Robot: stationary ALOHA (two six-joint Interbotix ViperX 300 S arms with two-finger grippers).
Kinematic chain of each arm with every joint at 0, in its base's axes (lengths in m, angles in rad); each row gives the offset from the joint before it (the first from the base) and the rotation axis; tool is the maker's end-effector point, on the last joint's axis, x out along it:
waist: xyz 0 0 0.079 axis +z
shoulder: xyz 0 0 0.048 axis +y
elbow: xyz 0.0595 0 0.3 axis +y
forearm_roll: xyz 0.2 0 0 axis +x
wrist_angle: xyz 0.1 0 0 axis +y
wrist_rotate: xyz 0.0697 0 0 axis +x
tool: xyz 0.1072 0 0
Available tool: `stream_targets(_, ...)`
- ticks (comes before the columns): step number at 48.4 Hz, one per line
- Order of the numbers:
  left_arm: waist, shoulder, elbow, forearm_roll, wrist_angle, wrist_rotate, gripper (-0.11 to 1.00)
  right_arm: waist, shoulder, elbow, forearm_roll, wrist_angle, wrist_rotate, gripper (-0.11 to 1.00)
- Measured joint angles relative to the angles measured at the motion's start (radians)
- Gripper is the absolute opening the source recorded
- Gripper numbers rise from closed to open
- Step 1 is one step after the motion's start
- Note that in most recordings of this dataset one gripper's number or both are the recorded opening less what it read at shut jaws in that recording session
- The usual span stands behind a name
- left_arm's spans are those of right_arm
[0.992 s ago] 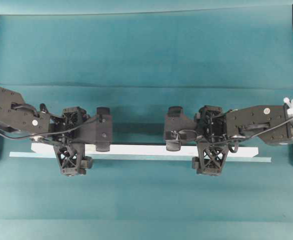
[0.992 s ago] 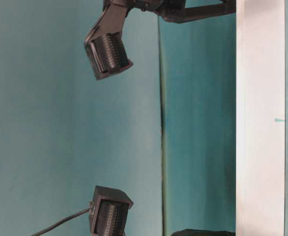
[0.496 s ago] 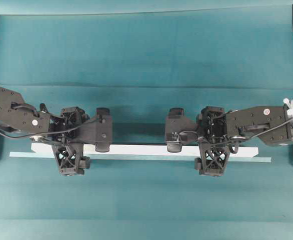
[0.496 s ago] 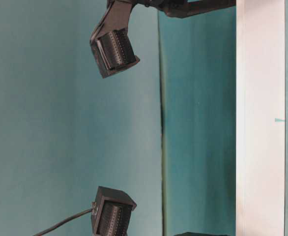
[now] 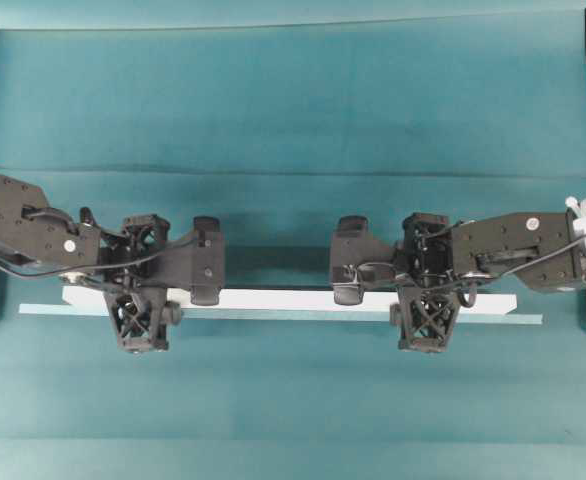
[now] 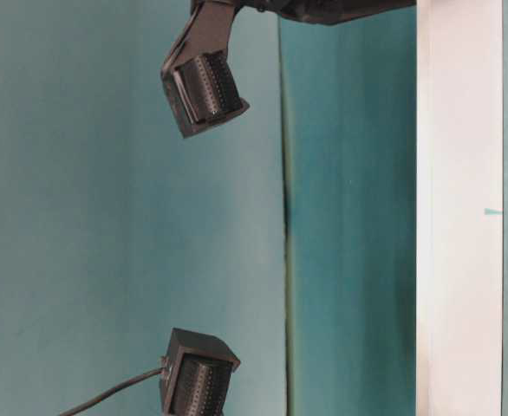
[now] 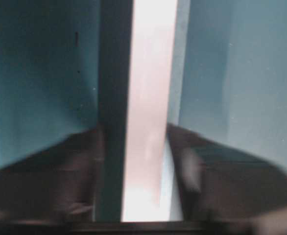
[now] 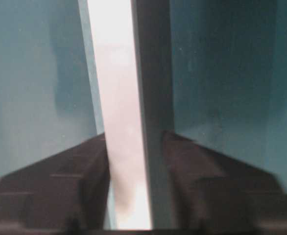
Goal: Lift a wooden board with both hands.
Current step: 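Close both grippers on the white board, then lift the white board with both grippers and raise it toward the back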
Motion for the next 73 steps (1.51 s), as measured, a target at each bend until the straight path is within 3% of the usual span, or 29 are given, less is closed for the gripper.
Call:
stream_targets(4, 0.0, 0.0, -0.009, 0.002, 0.026, 0.002, 0.17, 0.005, 0.002, -0.003, 0.0, 0.003, 0.0, 0.21)
stream_targets(41, 0.003, -0.026, -0.031, 0.002, 0.069, 0.005, 0.17, 0.002, -0.011, -0.014, 0.002, 0.06, 0.0, 0.21)
stream_targets(73, 0.014, -0.138, -0.156, 0.002, 0.345, 0.005, 0.17, -0.011, -0.13, -0.147, 0.003, 0.327, 0.0, 0.21)
